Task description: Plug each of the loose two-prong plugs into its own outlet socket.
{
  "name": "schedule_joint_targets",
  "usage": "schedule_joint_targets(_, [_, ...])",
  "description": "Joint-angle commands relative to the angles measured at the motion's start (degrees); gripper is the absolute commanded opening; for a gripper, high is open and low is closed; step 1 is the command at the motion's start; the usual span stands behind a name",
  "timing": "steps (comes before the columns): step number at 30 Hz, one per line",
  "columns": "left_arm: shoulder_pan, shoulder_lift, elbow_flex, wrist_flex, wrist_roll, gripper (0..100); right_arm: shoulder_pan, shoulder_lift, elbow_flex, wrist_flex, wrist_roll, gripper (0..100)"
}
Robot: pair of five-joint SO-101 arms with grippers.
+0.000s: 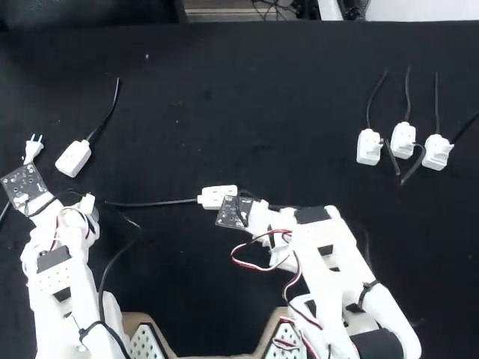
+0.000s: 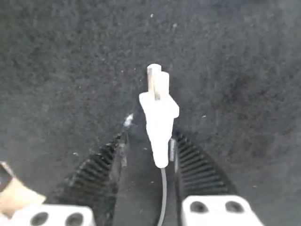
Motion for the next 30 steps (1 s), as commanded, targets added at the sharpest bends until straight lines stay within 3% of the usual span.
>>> schedule_joint_targets(1, [-0.48,-0.88,-2.42,-1.05,0.09,21,1.32,-1.01,-7.08,5.45,-2.99,11.9])
schedule_joint_targets(7, [-0.48,-0.88,-2.42,-1.05,0.09,21,1.05,-0.92,-12.7,7.12,-9.93,11.9])
schedule_joint_targets(14, [-0.48,-0.88,-2.42,-1.05,0.09,21,1.14,-0.92,-6.64,-1.76,-10.9,11.9])
schedule_joint_targets(20, [-0.48,-0.88,-2.42,-1.05,0.09,21,0.97,-1.01,-6.99,-0.26,-13.63,11.9])
schedule_joint_targets(30, [-0.48,-0.88,-2.42,-1.05,0.09,21,-7.3,-1.01,-8.48,3.6,-13.71,11.9])
